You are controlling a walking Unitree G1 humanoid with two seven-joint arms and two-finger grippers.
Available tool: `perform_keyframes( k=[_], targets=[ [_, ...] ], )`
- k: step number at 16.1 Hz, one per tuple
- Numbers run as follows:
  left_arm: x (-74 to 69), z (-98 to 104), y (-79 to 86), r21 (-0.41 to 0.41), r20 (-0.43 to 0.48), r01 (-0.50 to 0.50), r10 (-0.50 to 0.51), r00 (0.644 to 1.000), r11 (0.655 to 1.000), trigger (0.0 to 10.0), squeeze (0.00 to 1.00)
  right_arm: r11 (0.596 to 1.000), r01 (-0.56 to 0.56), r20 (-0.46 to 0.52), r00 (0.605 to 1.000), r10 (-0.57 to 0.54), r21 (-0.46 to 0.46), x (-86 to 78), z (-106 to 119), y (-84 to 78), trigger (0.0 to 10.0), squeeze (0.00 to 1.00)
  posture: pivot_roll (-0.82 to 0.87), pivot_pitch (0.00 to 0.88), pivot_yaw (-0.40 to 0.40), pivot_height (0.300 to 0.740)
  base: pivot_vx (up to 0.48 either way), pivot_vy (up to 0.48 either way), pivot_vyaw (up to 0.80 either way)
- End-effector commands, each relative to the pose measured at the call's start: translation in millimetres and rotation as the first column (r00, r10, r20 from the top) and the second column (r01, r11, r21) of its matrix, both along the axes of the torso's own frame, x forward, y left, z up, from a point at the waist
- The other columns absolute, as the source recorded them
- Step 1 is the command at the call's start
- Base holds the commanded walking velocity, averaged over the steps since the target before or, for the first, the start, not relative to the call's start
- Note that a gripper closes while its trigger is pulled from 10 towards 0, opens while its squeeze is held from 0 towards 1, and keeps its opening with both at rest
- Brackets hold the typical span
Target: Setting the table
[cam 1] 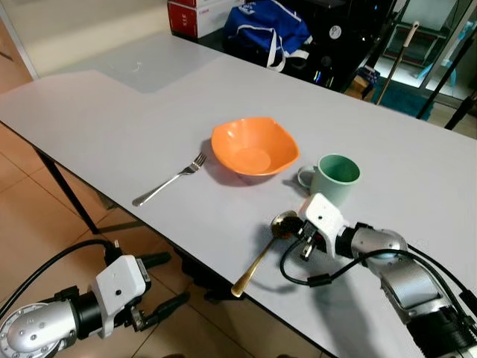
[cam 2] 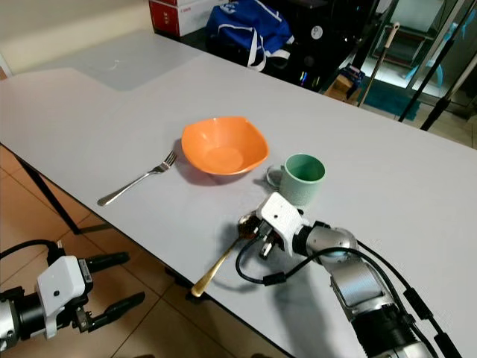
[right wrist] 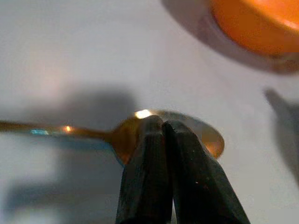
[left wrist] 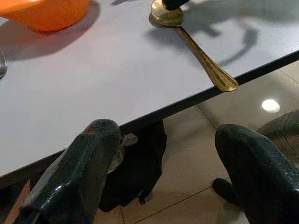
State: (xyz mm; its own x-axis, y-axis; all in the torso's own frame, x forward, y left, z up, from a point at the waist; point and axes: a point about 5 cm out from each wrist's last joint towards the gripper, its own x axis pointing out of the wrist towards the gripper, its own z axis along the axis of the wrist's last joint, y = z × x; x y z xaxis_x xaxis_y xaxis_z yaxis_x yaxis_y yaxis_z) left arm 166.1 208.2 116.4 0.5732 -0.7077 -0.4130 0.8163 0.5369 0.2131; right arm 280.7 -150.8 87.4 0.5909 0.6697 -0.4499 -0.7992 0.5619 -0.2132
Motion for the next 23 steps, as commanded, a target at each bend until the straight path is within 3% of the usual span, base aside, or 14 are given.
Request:
perform_keyframes(
  k=[1,12,19,23],
  targets=[
    [0.6,3.5,0.5,0.012,0.011,0.003,-0.004,1.000,1.000,10.0,0.00,1.000,0.005,0.025,1.000,-0.005,-0.020,4.7,4.5,-2.0,0.0,0.00,0.03,0.041,-0.040,0.740,0.000,0.000,0.00],
    [1.7,0.9,0.6,0.014,0.003,0.006,-0.006,1.000,1.000,10.0,0.00,0.997,0.026,0.036,0.999,-0.024,-0.074,13.3,-4.3,3.0,0.0,0.00,0.03,0.039,-0.036,0.740,0.000,0.000,0.00],
    [2.3,-1.6,1.1,0.018,0.000,0.003,-0.003,1.000,1.000,10.0,0.00,0.988,0.077,0.062,0.996,-0.069,-0.135,22.9,-3.6,-9.0,0.0,0.00,0.03,0.039,-0.039,0.740,0.000,0.000,0.00],
    [2.7,-1.9,0.5,0.006,0.006,-0.002,0.002,1.000,1.000,10.0,0.00,0.992,0.087,0.079,0.994,-0.080,-0.092,26.2,5.2,-11.1,0.0,0.00,0.02,0.034,-0.039,0.740,0.000,0.000,0.00]
  ],
)
